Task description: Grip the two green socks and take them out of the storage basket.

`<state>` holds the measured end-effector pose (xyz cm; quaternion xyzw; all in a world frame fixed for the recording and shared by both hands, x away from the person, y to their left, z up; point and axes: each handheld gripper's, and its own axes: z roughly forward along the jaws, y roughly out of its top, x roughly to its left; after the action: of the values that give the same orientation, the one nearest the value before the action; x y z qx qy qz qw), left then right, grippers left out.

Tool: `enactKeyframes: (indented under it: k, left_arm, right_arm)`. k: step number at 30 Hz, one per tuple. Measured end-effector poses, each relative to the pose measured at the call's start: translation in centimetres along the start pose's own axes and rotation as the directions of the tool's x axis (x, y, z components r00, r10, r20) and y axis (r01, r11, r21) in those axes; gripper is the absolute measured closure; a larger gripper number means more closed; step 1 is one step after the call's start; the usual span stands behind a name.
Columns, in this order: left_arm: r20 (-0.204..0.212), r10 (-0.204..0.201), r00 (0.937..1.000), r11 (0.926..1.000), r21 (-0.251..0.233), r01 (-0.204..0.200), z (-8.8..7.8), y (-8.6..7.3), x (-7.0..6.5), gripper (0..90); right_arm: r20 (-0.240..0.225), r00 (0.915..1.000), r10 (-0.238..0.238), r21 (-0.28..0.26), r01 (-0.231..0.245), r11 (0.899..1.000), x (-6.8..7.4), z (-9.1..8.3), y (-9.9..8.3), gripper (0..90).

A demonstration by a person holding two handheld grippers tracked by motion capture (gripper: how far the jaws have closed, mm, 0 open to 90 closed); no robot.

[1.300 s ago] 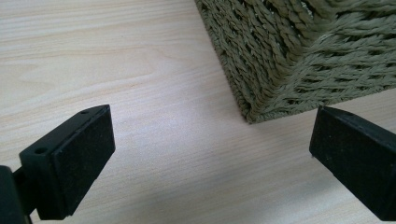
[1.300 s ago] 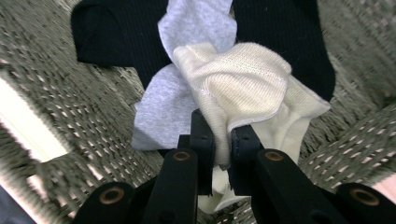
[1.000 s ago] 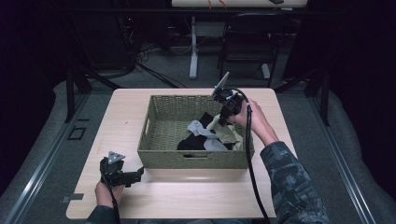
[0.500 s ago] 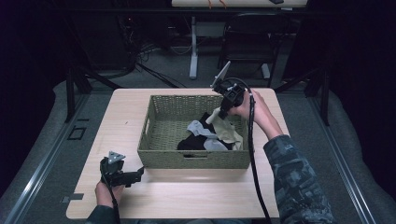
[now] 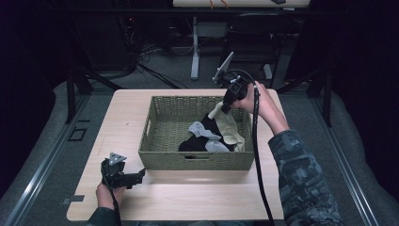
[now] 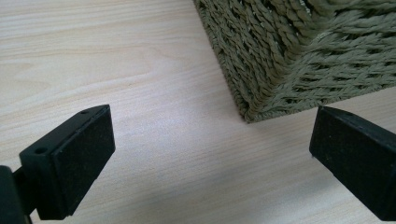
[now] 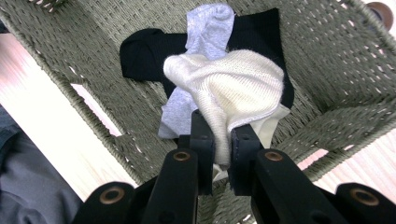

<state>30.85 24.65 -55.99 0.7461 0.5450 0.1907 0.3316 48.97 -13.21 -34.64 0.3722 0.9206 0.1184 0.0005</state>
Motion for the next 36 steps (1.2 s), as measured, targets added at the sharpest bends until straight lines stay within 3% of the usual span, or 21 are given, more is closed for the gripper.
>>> enactKeyframes:
  k: [16,21,36]
  left_arm:
    - [0.000,-0.005,1.0000,1.0000,-0.002,0.005,0.0,0.0,0.0,0.1]
    - [0.003,0.000,1.0000,1.0000,0.001,0.000,0.0,0.0,0.0,0.1]
    - [0.002,-0.001,1.0000,1.0000,-0.001,0.001,0.0,0.0,0.0,0.1]
  right_arm:
    - [0.020,0.9998,0.008,-0.009,-0.008,1.000,-0.1,-3.6,0.4,82.7]
    - [0.034,0.9994,0.010,-0.035,-0.009,0.999,-0.2,-5.0,0.3,82.5]
    - [0.074,0.9933,0.089,-0.084,-0.083,0.993,-2.9,-8.1,-3.0,82.1]
